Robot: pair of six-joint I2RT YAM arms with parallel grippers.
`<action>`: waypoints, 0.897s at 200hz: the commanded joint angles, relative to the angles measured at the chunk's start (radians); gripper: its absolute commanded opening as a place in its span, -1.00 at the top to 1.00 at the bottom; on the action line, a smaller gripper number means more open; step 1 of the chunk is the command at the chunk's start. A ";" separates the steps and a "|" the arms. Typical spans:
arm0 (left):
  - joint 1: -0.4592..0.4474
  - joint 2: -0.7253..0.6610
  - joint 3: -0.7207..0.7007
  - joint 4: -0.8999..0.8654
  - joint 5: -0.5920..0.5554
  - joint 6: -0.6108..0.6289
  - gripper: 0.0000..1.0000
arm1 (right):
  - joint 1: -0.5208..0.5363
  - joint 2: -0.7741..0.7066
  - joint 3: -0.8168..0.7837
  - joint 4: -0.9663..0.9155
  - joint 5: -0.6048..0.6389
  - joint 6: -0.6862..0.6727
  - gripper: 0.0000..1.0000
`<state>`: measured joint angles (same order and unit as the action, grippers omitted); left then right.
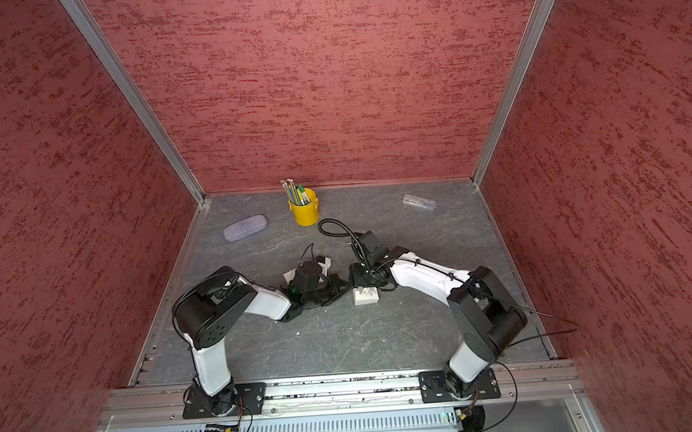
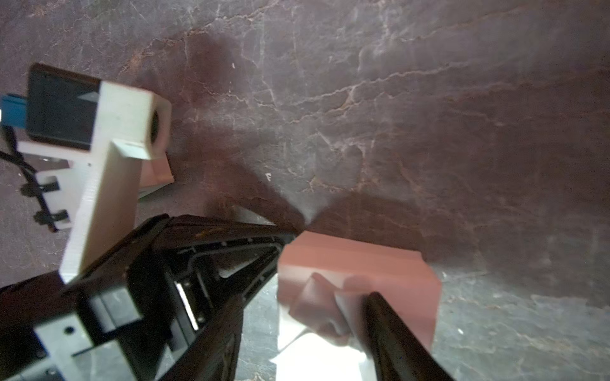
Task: Take the necklace out of the lift-off lid jewelry box
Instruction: Close the lid on the jewelry box.
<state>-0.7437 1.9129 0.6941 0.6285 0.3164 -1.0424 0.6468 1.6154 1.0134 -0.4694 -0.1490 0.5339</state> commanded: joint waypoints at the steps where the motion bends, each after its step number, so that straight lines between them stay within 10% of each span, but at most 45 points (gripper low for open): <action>1: -0.022 0.021 0.019 0.016 0.027 -0.003 0.85 | 0.042 0.033 0.041 -0.047 0.059 -0.007 -0.04; 72: -0.022 0.018 0.013 0.019 0.029 -0.003 0.86 | 0.078 0.029 0.021 0.019 0.019 0.031 0.32; 179: -0.022 -0.064 -0.054 0.013 0.015 -0.002 0.84 | 0.009 -0.190 -0.020 -0.151 0.192 0.105 -0.28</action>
<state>-0.7589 1.8896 0.6685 0.6292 0.3355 -1.0424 0.6765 1.5249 1.0428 -0.5697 -0.0036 0.5770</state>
